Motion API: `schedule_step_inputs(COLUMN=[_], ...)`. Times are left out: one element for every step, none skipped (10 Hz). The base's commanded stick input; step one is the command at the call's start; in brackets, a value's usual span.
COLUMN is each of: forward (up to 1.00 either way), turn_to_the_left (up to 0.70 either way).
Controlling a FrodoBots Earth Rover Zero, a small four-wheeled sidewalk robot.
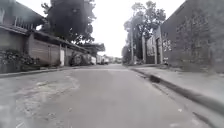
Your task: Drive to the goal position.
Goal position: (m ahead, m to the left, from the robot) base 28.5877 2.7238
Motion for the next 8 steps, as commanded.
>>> schedule_step_inputs(forward=[1.00, 1.00, 1.00, 1.00, 1.00, 1.00, 1.00, 1.00], turn_to_the_left=[0.00, 0.00, 0.00, -0.02, -0.01, 0.00, 0.00, -0.09])
